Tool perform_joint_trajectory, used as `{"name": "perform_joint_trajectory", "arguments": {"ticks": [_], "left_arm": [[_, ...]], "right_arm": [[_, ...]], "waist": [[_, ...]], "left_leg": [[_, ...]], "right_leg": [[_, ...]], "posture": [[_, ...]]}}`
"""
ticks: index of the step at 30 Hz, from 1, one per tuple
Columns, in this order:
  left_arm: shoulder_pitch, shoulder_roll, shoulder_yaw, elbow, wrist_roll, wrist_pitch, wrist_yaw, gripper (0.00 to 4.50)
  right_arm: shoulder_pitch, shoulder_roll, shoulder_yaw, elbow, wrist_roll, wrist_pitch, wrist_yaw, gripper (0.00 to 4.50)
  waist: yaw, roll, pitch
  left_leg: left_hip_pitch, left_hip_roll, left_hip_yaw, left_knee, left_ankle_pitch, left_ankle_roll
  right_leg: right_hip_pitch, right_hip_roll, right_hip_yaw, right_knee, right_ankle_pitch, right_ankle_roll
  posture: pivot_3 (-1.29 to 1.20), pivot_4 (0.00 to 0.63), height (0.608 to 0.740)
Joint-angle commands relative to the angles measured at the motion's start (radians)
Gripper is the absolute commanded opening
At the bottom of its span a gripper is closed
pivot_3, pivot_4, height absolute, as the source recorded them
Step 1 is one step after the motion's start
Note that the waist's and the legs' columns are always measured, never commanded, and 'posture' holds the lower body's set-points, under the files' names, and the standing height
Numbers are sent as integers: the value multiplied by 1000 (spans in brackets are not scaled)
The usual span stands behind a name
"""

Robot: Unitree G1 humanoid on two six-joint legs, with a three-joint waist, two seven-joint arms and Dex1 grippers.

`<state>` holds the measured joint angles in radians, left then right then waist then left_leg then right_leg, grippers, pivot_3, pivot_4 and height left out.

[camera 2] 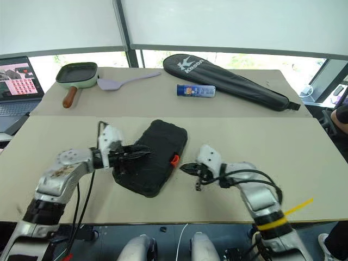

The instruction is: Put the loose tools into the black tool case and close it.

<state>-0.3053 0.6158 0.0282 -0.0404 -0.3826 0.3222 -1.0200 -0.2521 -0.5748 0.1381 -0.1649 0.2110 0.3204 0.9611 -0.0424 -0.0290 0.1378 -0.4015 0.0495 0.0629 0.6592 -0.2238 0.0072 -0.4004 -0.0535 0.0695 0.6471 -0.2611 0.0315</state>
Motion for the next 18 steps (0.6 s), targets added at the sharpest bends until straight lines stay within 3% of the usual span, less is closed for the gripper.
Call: {"name": "perform_joint_trajectory", "arguments": {"ticks": [1, 4, 5, 6, 10, 13, 18], "left_arm": [[83, 49, 140, -7, -32, -132, -36, 2534], [186, 116, 229, -7, -22, -180, -53, 3604], [259, 137, 273, 2, 7, -249, -58, 4121], [335, 159, 312, 20, 48, -327, -61, 4358], [467, 187, 368, 59, 114, -440, -20, 4500], [544, 181, 413, 73, 111, -475, -7, 4500], [531, 171, 407, 69, 85, -467, 22, 4500]], "right_arm": [[57, -92, -102, -85, 52, -17, 48, 1419], [120, -155, -160, -89, 61, -78, 77, 2451], [151, -178, -186, -79, 55, -137, 94, 2897], [177, -192, -210, -64, 50, -220, 117, 3150], [213, -189, -263, -6, 116, -339, 171, 4486], [212, -180, -296, 54, 161, -399, 211, 4486], [208, -173, -286, 130, 151, -476, 247, 4486]], "waist": [[1, -1, 1], [5, -6, 5], [5, -6, 5], [3, -6, 5], [6, -9, 8], [25, -14, 11], [42, -14, 11]], "left_leg": [[-2, 0, 0, 0, 0, 0], [-6, 0, -1, 0, 0, 0], [-7, 0, 0, 0, 0, 0], [-7, 0, 0, 0, 0, 0], [-6, 0, 3, -1, -3, 0], [-6, 0, 3, 0, -3, 0], [-6, 1, 4, 0, -3, -1]], "right_leg": [[-2, 0, 0, 0, 0, 0], [-5, -1, -1, -1, 0, 0], [-5, -1, -1, -1, 0, 0], [-6, -2, -1, -1, 0, 0], [-4, -6, -1, -5, -1, 2], [-4, -7, -2, -6, -1, 2], [-4, -8, -2, -6, -1, 2]], "posture": [[0, 150, 740], [0, 150, 740], [0, 150, 740], [0, 150, 740], [0, 150, 740], [0, 150, 740], [0, 150, 740]]}}
